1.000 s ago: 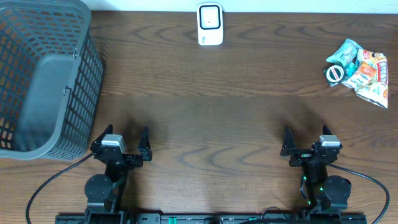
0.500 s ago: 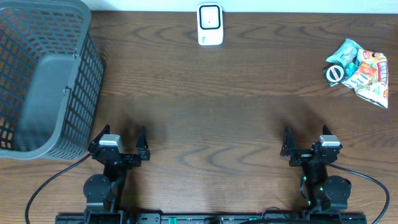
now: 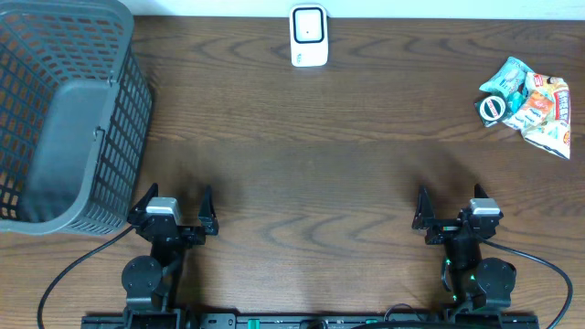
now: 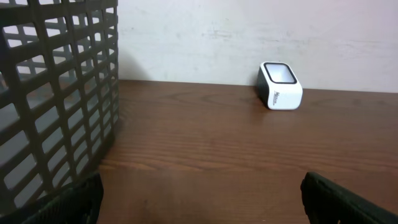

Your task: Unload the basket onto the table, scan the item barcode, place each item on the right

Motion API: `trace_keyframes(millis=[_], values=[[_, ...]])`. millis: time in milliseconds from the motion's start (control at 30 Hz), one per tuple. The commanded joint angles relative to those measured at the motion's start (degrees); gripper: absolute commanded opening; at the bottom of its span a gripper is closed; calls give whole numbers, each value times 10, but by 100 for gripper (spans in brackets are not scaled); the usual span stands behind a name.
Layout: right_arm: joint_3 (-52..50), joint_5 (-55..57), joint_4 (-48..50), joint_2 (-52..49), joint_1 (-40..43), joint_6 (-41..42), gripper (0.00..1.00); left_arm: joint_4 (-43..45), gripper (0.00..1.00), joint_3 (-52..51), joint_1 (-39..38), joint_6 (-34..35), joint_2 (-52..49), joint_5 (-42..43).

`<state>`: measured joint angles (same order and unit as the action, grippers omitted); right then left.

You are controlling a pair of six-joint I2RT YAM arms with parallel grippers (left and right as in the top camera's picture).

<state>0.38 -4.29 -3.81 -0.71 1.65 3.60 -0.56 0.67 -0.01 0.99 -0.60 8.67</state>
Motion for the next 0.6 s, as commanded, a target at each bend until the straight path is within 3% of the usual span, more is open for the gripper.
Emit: trace_keyframes(millis=[0,267,567], values=[[-1,1,-2,4,1,-7,99,-29,100,-5,3,-12,5,10],[-1,1,-2,4,1,-7,99,-31,100,-5,3,-12,5,6],[-1,1,-3,4,1,-7,99,-37,100,-5,3,-12,5,-63]])
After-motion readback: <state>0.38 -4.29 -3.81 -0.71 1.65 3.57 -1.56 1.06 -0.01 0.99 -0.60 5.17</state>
